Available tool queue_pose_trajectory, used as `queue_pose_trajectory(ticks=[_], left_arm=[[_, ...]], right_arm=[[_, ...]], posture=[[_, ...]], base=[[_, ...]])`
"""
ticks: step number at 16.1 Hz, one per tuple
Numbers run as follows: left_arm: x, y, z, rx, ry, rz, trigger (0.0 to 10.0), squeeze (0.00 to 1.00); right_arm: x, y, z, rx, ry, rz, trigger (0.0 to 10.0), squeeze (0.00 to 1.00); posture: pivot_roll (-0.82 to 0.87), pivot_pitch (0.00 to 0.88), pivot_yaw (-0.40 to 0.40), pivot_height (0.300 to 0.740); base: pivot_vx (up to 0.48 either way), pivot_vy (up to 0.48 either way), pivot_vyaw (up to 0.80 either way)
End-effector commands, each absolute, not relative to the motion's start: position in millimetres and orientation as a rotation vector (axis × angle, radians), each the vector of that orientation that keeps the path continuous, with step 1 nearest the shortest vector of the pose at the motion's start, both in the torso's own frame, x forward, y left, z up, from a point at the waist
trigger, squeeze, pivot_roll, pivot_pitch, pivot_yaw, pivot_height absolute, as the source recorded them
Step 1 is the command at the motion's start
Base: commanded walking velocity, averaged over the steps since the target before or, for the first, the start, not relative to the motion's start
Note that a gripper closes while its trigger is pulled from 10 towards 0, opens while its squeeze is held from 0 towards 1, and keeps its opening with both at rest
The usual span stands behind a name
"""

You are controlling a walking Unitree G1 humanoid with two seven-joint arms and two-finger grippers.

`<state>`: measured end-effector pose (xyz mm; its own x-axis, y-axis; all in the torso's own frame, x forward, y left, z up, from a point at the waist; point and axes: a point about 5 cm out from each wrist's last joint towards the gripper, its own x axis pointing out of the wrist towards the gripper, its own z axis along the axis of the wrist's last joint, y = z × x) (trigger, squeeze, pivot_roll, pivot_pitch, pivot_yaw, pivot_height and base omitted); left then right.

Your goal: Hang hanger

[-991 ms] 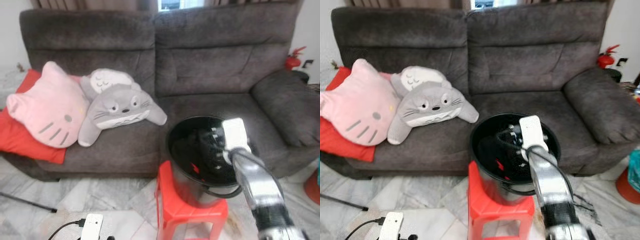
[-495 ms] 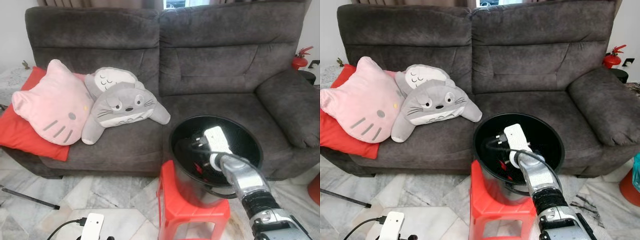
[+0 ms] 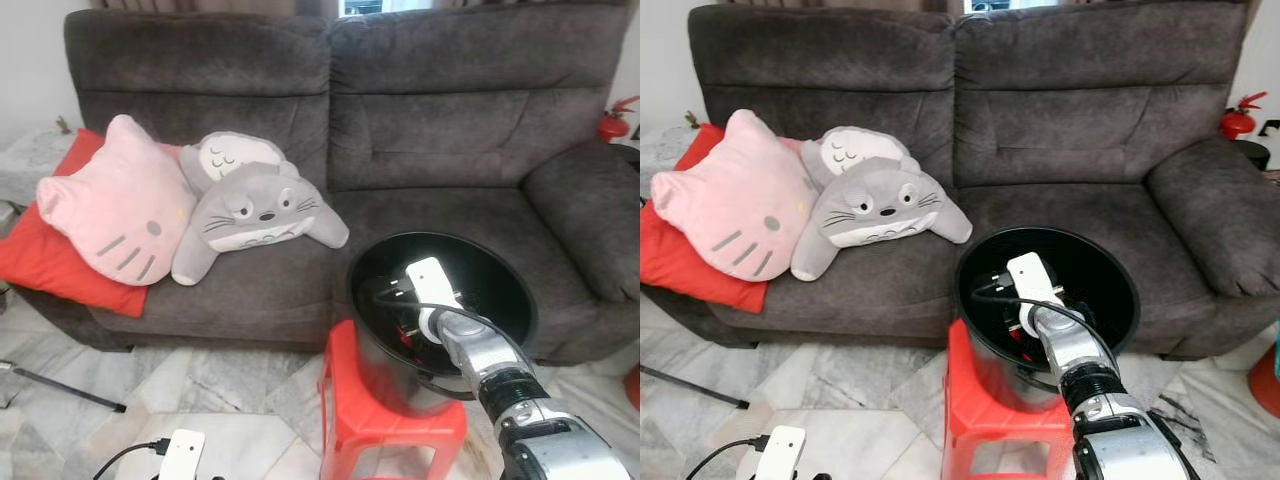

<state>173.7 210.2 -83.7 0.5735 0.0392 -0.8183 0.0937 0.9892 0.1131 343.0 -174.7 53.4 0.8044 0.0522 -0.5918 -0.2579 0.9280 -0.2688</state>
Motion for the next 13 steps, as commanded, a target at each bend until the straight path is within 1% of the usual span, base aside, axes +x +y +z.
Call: queue_pose_trajectory(ticks=[1, 6, 13], left_arm=[[167.0, 212.7, -86.7, 0.160, 0.997, -0.036, 10.0, 0.00], [164.9, 214.8, -87.2, 0.164, 1.003, -0.031, 10.0, 0.00], [164.5, 214.4, -87.5, 0.171, 1.006, -0.039, 10.0, 0.00]], right_arm=[[343.2, -177.6, 52.2, -0.385, 0.621, 0.151, 10.0, 0.00], [338.5, -182.0, 43.5, -0.388, 0.647, 0.091, 10.0, 0.00], [331.2, -186.5, 34.1, -0.411, 0.674, 0.056, 10.0, 0.00]], posture=[[-0.19, 0.000, 0.055, 0.740], [-0.18, 0.000, 0.054, 0.740], [-0.19, 0.000, 0.059, 0.740]], base=[[0.000, 0.000, 0.00], [0.000, 0.000, 0.00], [0.000, 0.000, 0.00]])
